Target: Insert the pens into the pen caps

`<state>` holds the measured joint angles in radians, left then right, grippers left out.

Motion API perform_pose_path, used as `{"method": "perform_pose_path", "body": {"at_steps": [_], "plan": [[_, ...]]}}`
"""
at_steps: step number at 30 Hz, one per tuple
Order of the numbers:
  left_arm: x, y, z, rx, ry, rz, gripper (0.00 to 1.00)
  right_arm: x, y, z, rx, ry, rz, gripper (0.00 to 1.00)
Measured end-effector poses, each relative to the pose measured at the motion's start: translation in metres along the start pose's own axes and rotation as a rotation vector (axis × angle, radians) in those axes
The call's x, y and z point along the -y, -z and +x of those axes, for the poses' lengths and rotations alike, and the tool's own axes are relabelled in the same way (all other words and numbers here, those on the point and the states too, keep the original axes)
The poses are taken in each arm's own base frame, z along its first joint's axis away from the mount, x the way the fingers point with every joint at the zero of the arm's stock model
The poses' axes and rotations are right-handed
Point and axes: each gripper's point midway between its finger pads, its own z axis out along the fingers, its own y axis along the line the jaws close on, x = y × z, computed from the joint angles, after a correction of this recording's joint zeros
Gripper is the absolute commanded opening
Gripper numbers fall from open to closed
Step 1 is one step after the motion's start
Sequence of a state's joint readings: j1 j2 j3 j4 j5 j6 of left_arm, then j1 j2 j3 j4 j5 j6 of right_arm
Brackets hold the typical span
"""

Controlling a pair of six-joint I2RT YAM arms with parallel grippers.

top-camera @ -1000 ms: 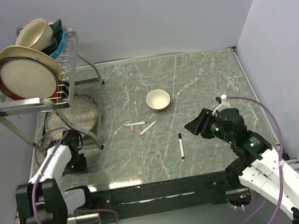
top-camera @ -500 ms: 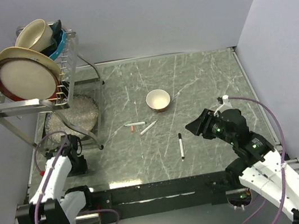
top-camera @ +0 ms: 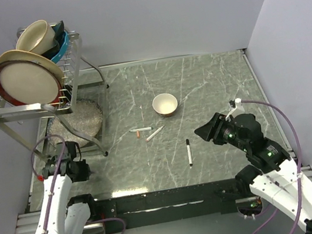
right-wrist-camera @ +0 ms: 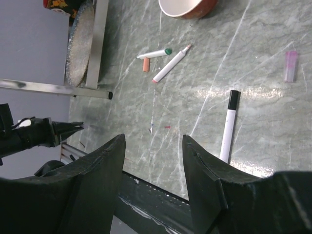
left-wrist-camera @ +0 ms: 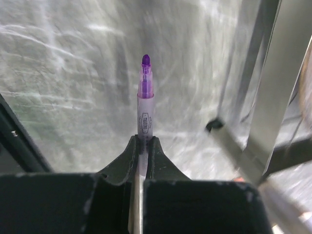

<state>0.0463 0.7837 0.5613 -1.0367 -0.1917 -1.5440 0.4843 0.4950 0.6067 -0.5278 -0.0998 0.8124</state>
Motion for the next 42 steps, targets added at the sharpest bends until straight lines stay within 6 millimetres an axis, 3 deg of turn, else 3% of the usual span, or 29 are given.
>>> {"method": "perform_pose_path", "body": {"at_steps": [4,11,21,25,30,42], "plan": [[-0.005,0.009,0.011,-0.071,-0.14,0.024,0.01,-0.008,0.004,-0.006,0.008,0.017,-0.013,0.59],[0.003,0.044,0.019,-0.12,-0.292,0.166,0.01,-0.015,0.008,-0.011,0.012,0.024,-0.03,0.59],[0.007,0.06,0.031,-0.158,-0.466,0.31,0.01,-0.025,0.012,-0.016,0.016,0.039,-0.057,0.61],[0.017,0.066,0.052,-0.253,-0.565,0.425,0.01,-0.026,0.008,-0.014,-0.006,0.052,-0.057,0.61],[0.015,0.071,0.084,-0.418,-0.674,0.537,0.01,-0.031,-0.003,-0.009,-0.06,0.053,-0.065,0.61],[0.021,0.117,0.133,-0.685,-0.832,0.858,0.01,-0.073,-0.01,-0.011,-0.108,0.036,-0.24,0.65]]}}
